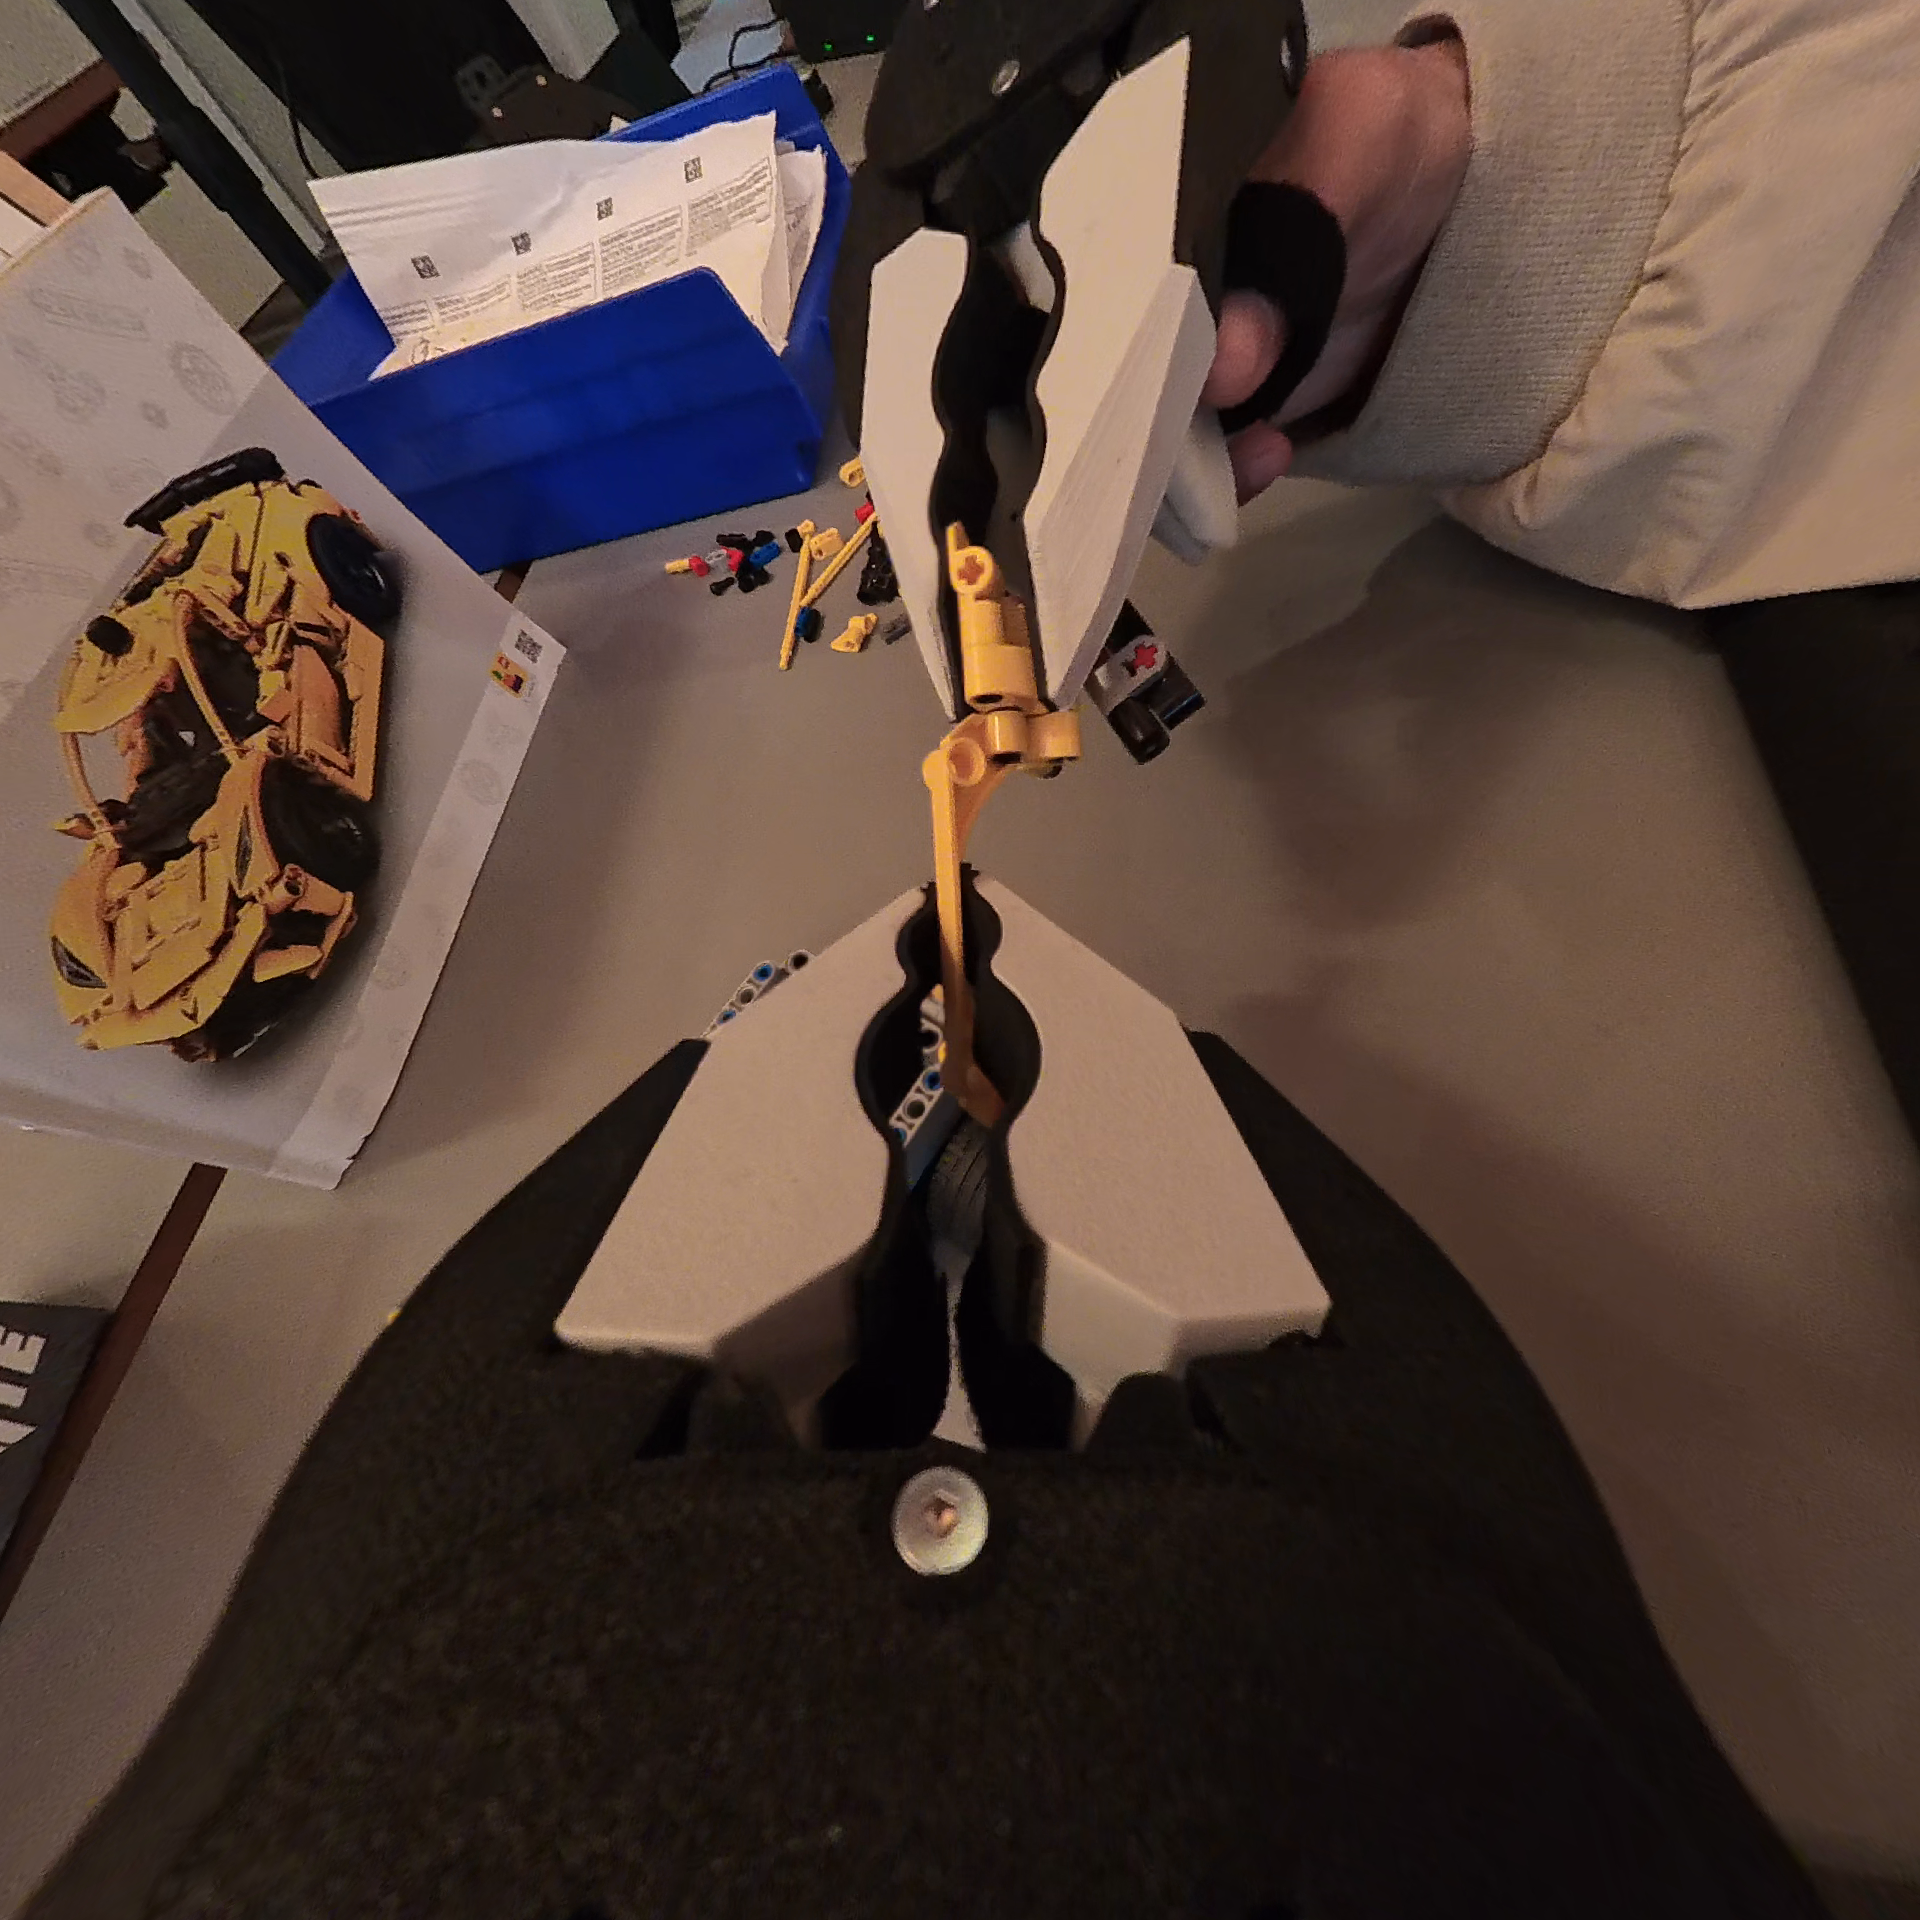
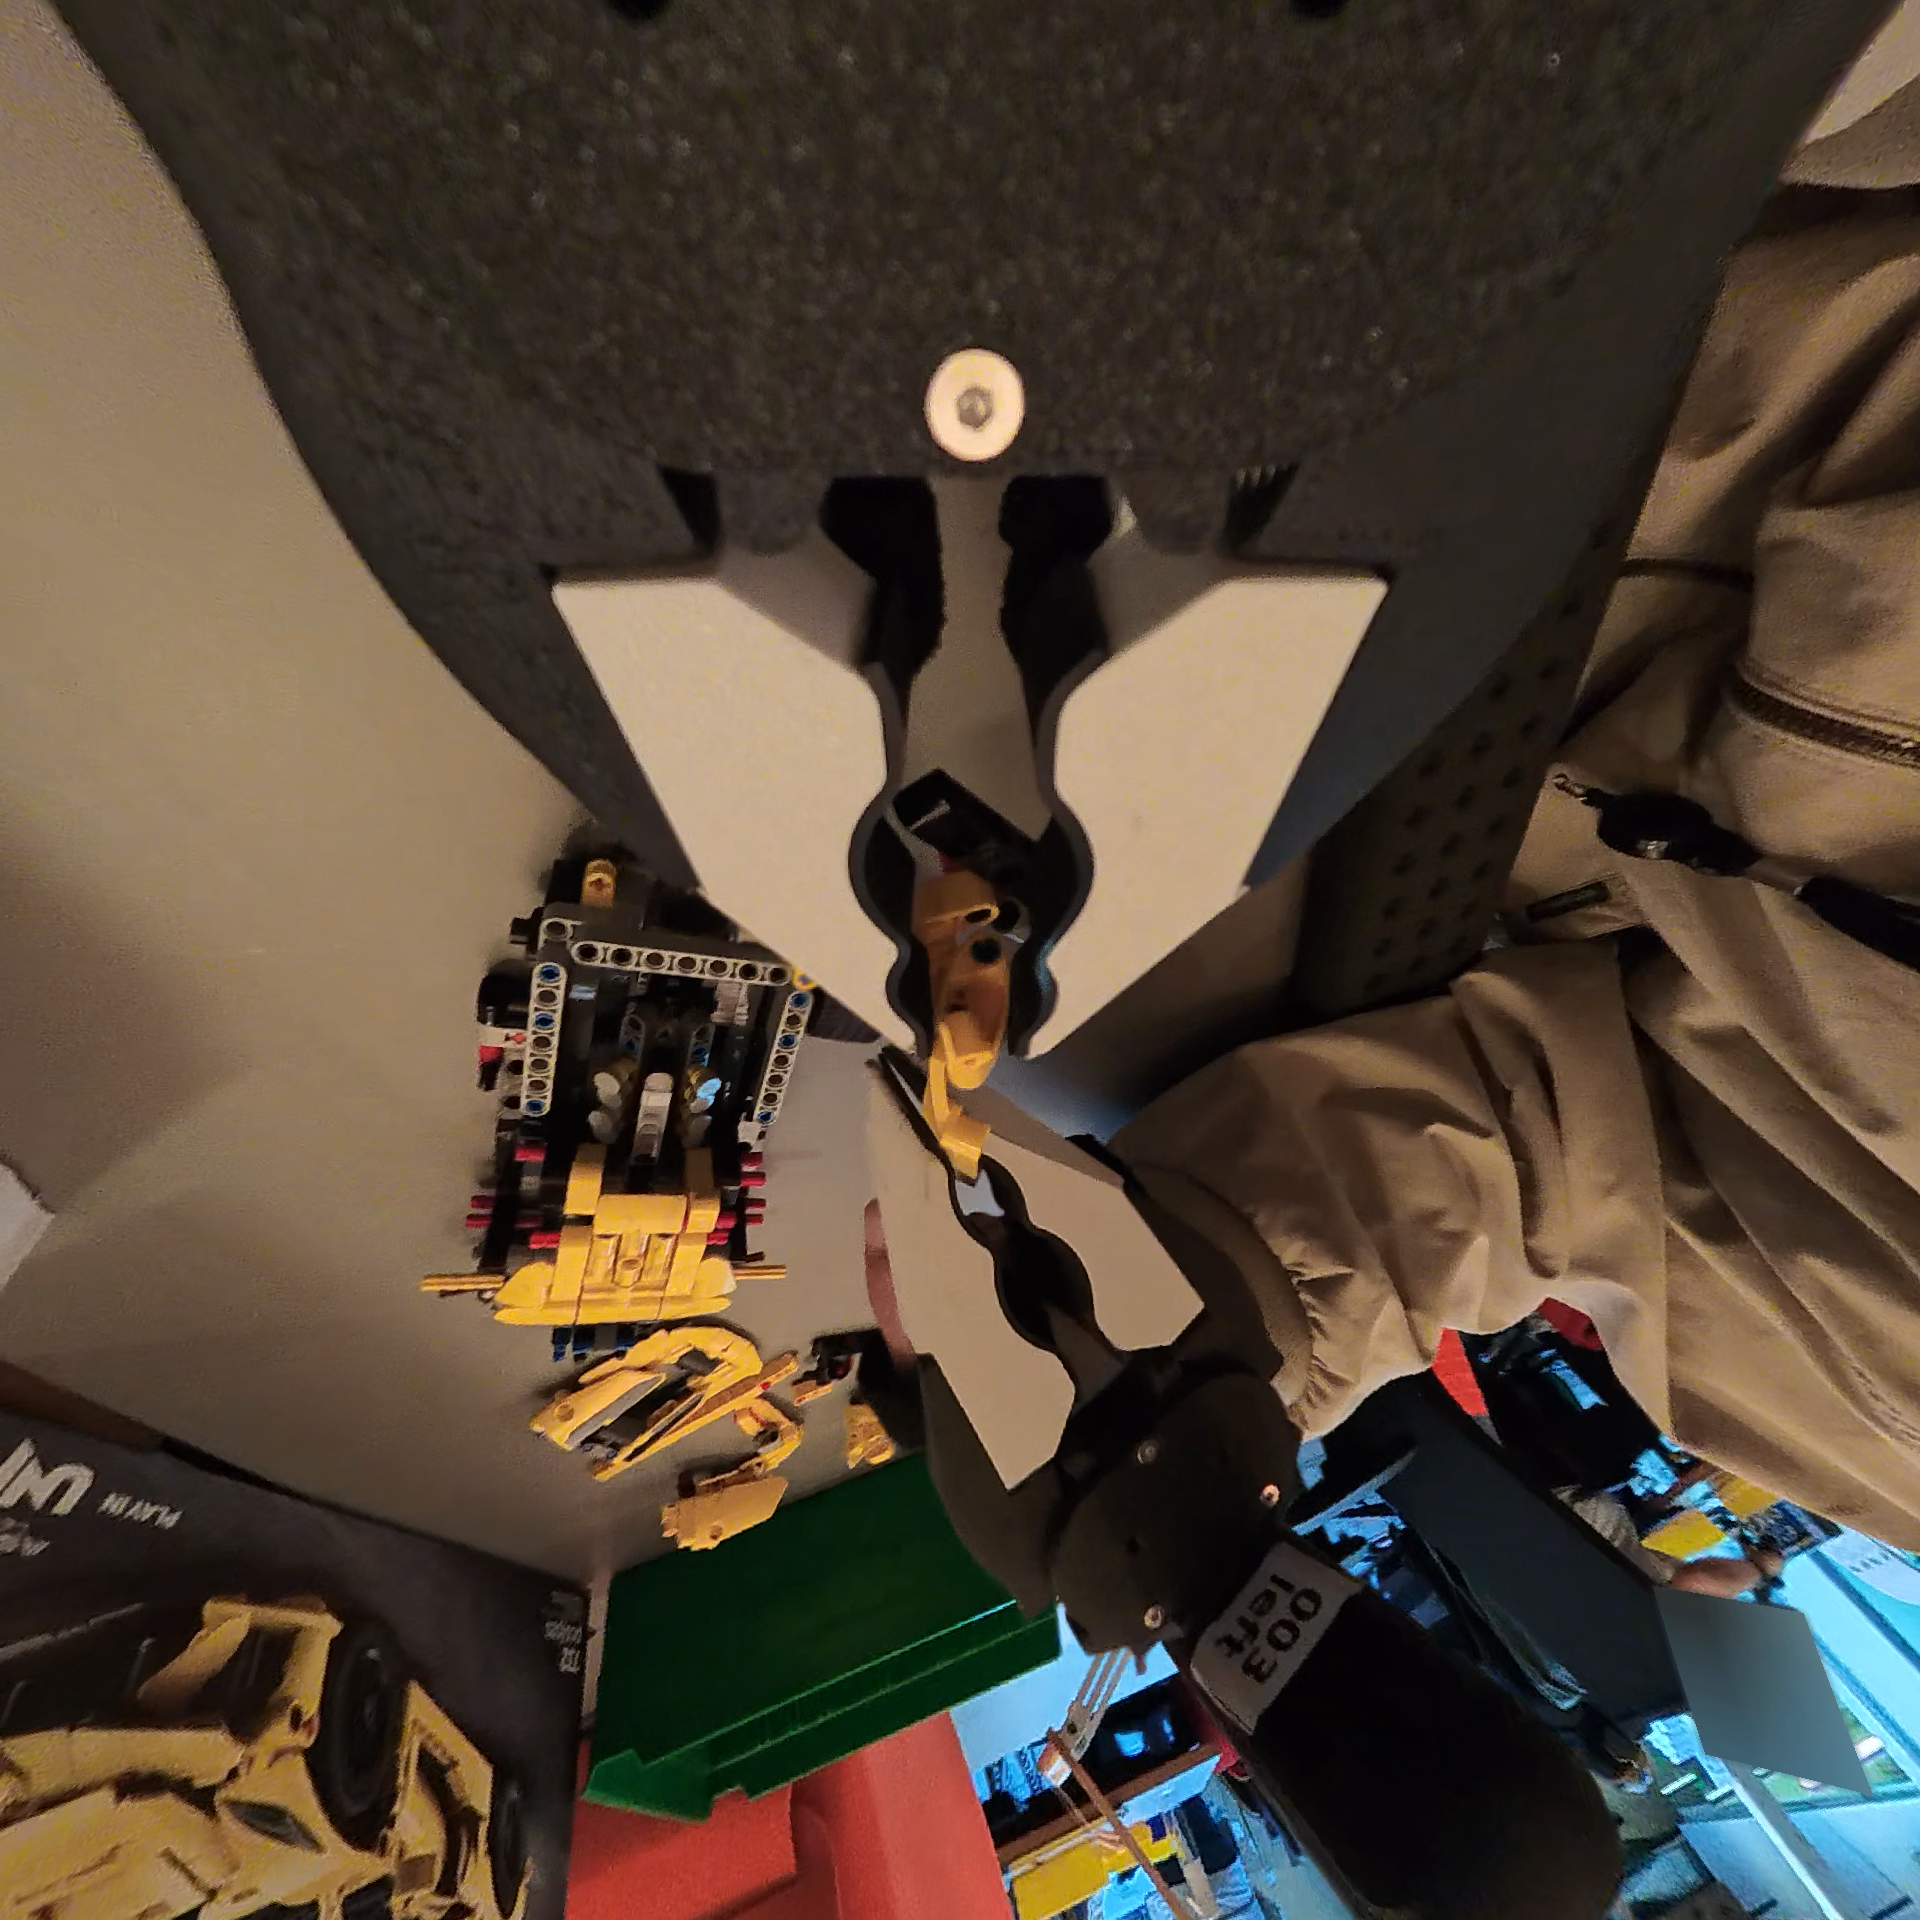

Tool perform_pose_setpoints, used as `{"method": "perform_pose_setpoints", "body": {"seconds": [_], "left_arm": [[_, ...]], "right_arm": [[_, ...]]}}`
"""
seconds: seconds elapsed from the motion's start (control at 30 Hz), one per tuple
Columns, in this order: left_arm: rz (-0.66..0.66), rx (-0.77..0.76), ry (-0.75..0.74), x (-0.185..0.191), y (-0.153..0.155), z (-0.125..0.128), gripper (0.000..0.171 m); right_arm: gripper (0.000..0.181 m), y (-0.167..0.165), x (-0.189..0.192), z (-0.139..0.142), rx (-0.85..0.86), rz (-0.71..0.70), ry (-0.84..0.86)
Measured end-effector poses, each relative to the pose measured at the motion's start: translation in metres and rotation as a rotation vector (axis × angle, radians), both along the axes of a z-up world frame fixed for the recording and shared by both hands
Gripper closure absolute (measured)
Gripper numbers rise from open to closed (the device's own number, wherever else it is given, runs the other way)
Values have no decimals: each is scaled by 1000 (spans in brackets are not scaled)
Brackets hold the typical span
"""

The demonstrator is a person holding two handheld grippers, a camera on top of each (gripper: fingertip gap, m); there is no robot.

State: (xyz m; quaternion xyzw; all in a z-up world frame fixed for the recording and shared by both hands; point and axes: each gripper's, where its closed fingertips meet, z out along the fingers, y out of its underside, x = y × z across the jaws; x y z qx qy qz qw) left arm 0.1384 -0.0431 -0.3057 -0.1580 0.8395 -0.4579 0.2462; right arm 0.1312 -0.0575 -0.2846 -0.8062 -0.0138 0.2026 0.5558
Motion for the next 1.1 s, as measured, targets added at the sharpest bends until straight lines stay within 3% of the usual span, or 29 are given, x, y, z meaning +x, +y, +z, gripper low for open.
{"method": "perform_pose_setpoints", "body": {"seconds": [0.2, 0.27, 0.3, 0.37, 0.43, 0.67, 0.73, 0.83, 0.9, 1.1], "left_arm": [[-60, -51, 17, -10, -2, 11, 171], [60, 104, 50, -1, 44, -12, 171], [76, 7, 69, -1, 55, -3, 171], [30, -222, 37, -7, 53, 39, 171], [-5, -256, 21, -10, 41, 50, 171], [-24, -321, 107, -7, 6, 36, 171], [-76, -257, 190, -17, -14, 17, 171], [-61, 124, 240, -24, -37, -50, 170], [-36, 283, 222, -23, -47, -77, 170], [-125, 247, 405, -47, -72, -97, 170]], "right_arm": [[170, -9, -4, 12, 54, 49, -21], [170, -38, 30, 39, 182, -67, 30], [171, -61, 44, 61, 294, -99, 92], [170, -84, 61, 71, 356, -136, 136], [170, -81, 62, 64, 346, -123, 201], [170, -47, 51, 52, 333, -58, 367], [169, -42, 57, 46, 313, -98, 359], [170, -45, 64, 53, 379, -116, 425], [169, -45, 70, 52, 398, -133, 453], [170, -42, 78, 45, 391, -175, 480]]}}
